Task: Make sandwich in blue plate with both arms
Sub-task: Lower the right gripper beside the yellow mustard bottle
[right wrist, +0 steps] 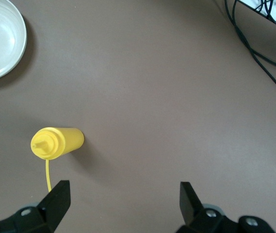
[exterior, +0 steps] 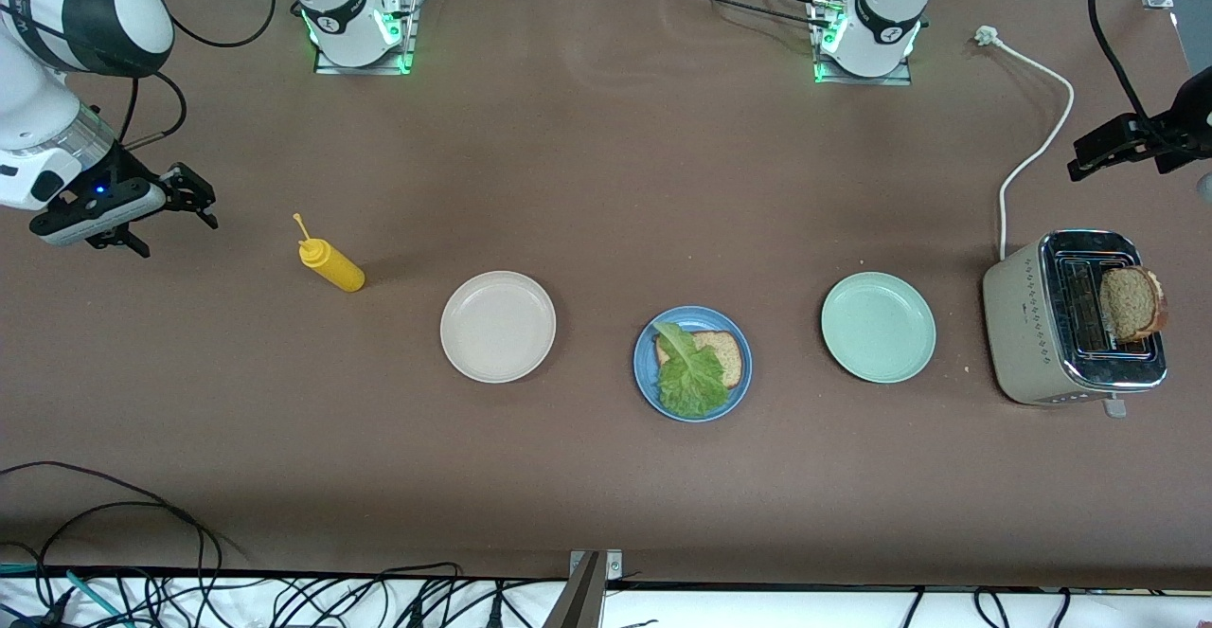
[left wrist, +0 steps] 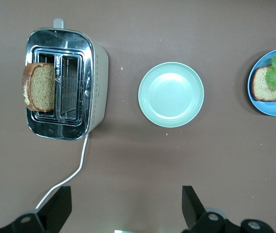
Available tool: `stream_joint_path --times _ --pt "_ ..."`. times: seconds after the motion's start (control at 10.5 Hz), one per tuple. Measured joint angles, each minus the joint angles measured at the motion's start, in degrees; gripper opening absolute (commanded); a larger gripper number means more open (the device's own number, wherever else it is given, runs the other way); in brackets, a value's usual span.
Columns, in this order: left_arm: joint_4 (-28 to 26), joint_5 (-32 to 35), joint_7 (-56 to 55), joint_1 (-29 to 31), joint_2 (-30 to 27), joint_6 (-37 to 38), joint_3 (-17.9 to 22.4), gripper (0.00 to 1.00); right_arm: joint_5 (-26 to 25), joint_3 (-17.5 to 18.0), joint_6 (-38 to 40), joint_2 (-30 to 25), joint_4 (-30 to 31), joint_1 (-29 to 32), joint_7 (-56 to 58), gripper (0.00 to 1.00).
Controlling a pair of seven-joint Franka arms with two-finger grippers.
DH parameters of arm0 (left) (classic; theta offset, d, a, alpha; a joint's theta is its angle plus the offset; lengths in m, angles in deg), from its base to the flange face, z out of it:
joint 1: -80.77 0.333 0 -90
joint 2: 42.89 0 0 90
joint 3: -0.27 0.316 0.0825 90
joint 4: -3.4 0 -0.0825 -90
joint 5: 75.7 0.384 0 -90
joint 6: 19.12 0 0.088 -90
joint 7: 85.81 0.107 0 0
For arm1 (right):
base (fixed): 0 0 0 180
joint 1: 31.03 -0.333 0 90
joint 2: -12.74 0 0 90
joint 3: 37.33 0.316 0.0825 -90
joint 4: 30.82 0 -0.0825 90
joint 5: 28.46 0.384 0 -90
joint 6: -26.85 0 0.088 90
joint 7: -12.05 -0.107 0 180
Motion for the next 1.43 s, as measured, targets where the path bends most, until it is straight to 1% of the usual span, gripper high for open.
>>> stream_joint_path --times 1.15,1.43 --pt "0.00 0.00 0.00 0.00 0.00 0.00 -0.01 1.00 0.90 -0.11 -1.42 -0.21 0.00 -0.30 2.22 1.00" --pt "0.00 0.00 0.00 0.00 0.00 0.00 -0.02 1.00 0.90 -0.13 -1.44 -0.20 0.00 0.76 2.61 1.00"
